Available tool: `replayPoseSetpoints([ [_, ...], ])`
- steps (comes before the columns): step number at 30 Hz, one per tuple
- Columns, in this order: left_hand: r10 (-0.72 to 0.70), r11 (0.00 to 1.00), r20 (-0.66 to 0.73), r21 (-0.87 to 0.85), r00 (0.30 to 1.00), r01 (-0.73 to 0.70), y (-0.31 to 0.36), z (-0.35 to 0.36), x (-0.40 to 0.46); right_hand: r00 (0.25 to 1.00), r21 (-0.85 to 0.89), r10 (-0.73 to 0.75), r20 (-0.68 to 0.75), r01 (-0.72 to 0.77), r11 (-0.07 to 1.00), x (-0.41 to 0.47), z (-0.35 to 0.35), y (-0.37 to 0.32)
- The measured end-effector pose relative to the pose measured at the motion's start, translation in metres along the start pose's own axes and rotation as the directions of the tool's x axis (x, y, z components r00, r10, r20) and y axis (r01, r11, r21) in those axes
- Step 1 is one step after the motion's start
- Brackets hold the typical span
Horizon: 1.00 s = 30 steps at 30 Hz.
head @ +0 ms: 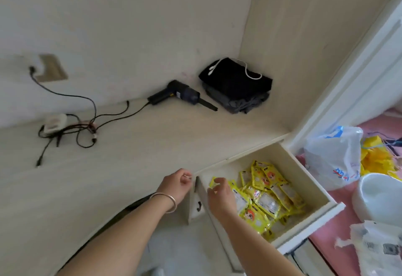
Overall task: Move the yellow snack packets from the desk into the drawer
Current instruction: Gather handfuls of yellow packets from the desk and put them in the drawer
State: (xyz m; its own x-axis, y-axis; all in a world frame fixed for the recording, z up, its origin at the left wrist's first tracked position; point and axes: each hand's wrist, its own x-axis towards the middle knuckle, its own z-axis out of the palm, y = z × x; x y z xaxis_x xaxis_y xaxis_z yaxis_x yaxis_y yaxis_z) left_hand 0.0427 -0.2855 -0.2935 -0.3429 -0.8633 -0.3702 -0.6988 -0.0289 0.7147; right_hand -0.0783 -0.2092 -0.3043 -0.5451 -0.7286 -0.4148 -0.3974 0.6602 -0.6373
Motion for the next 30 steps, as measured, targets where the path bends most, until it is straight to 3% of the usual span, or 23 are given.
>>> replayPoseSetpoints([
  [6, -0.132, 0.987, -0.207, -0.123, 0.969, 0.108, -0.074, -0.091, -0.058, 0.955, -0.057, -0.213, 0.205, 0.229, 0.972, -0.042, 0.077, -0.081],
  [12, -0.306, 0.945, -0.41, -0.239, 0.859, 0.223, -0.176, -0.174, -0.128, 0.844, -0.055, -0.344, 0.412, 0.4, 0.915, -0.102, 0.172, -0.147],
  [21, -0.592, 0.804, -0.537, -0.449, 0.601, 0.391, -0.319, -0.259, -0.24, 0.656, -0.057, -0.407, 0.636, 0.566, 0.823, -0.192, 0.302, -0.213],
  [28, -0.757, 0.653, -0.525, -0.636, 0.389, 0.412, -0.383, -0.289, -0.282, 0.536, -0.054, -0.374, 0.757, 0.622, 0.781, -0.229, 0.378, -0.254],
  [30, -0.781, 0.624, -0.509, -0.645, 0.362, 0.44, -0.398, -0.295, -0.282, 0.507, -0.061, -0.359, 0.784, 0.638, 0.768, -0.23, 0.398, -0.266],
])
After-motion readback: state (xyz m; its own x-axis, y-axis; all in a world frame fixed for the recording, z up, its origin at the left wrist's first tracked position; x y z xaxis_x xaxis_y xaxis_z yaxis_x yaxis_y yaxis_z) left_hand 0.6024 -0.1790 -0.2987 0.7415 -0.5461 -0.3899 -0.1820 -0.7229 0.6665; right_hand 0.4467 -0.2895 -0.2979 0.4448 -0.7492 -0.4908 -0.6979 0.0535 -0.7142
